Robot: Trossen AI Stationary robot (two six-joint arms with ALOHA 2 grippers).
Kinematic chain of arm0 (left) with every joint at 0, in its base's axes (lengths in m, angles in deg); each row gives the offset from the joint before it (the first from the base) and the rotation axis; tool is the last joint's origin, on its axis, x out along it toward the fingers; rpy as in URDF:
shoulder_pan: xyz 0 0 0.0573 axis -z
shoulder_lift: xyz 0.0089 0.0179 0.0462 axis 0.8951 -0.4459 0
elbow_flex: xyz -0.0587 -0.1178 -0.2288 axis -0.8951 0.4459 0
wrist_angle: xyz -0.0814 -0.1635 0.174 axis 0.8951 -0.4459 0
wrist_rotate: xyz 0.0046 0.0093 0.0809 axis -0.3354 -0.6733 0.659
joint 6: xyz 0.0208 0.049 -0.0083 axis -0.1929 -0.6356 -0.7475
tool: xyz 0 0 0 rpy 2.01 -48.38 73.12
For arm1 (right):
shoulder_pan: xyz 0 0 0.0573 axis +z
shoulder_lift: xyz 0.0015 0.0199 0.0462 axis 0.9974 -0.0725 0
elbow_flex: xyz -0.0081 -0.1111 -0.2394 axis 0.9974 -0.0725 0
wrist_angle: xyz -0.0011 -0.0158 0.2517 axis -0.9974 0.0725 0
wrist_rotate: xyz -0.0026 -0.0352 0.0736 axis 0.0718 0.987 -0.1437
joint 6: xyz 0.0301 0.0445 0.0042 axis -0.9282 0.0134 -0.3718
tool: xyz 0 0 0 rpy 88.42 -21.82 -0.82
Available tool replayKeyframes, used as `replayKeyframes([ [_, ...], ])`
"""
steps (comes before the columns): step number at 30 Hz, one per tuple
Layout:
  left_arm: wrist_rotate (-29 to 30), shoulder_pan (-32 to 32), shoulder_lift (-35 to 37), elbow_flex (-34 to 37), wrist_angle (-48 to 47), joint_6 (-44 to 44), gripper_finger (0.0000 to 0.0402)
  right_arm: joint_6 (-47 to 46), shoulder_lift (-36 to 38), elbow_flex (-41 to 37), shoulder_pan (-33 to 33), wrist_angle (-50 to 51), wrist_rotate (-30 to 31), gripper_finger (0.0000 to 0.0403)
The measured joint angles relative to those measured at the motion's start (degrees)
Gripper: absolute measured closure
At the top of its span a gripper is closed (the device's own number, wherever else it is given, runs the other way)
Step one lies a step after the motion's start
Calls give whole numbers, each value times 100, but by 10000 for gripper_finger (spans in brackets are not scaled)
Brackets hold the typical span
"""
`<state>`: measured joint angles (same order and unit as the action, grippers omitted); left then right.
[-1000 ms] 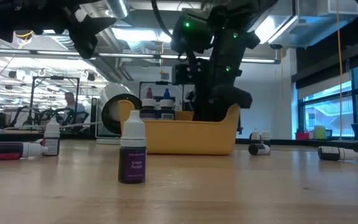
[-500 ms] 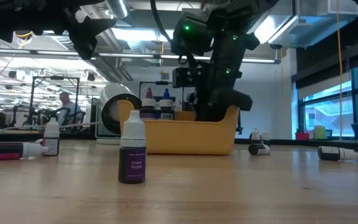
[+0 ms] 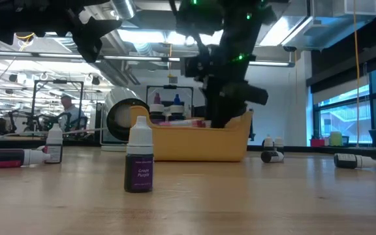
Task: Pick & Place food coloring
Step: Put the large red ink bottle into the yellow bin
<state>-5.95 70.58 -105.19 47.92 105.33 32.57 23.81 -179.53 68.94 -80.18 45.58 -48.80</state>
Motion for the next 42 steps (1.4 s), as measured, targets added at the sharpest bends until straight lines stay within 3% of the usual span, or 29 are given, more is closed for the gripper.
replayKeyframes([
  [5, 0, 0, 0, 0, 1, -2, 205, 446, 2, 257, 259, 376, 891, 287],
  [13, 2, -1, 0, 0, 1, -1, 205, 2033, 2, 218, 753, 463, 3513, 286],
  [16, 0, 1, 0, 0, 0, -4, 205, 2675, 2, 214, 869, 533, 4108, 286],
  [29, 2, 1, 0, 0, 0, -6, 206, 6280, 2, 211, 1074, 692, 4242, 286],
  [34, 2, -1, 0, 0, 2, -4, 206, 7763, 2, 211, 1077, 696, 3690, 284],
  [37, 1, 1, 0, 0, 2, -4, 205, 8119, -5, 207, 1057, 621, 3369, 278],
  [42, 2, 1, 0, 0, 2, -5, 205, 8127, -26, 207, 907, 333, 3512, 274],
])
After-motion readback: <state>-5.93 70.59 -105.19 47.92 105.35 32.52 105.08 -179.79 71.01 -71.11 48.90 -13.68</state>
